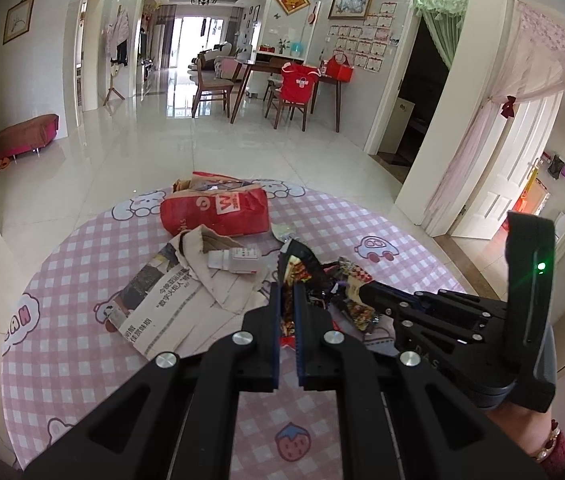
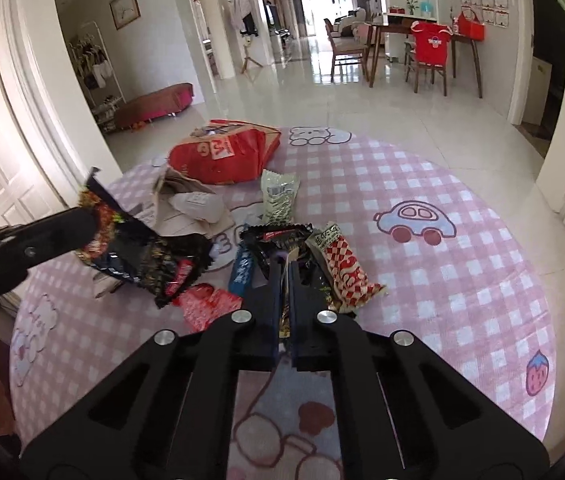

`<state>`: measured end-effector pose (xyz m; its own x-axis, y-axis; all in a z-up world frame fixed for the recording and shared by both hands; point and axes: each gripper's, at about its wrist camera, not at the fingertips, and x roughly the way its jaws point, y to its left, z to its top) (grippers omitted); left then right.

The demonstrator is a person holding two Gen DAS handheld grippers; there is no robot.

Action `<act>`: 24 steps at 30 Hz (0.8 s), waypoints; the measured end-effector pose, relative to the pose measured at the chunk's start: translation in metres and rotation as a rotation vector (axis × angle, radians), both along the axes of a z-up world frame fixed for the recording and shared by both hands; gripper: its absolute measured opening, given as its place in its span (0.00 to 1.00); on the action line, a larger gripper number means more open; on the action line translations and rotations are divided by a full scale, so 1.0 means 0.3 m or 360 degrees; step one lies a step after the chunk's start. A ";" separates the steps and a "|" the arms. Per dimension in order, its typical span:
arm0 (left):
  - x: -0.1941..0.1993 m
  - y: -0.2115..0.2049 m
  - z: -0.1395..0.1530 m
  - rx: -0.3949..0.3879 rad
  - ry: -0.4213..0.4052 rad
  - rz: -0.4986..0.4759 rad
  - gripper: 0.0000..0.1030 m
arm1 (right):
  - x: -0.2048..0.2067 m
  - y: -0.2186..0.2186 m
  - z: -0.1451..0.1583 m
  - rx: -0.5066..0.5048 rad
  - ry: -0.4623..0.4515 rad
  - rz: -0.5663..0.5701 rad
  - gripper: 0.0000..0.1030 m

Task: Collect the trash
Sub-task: 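Grasp a black snack wrapper with the right tool while the left holds wrappers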

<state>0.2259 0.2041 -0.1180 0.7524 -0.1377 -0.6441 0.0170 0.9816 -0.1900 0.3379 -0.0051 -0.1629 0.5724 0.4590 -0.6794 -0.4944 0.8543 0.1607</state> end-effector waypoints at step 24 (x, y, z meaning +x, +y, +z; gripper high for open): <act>-0.071 -0.148 0.053 0.0117 -0.0018 0.0056 0.05 | -0.070 -0.140 0.034 0.0185 0.0087 -0.0028 0.19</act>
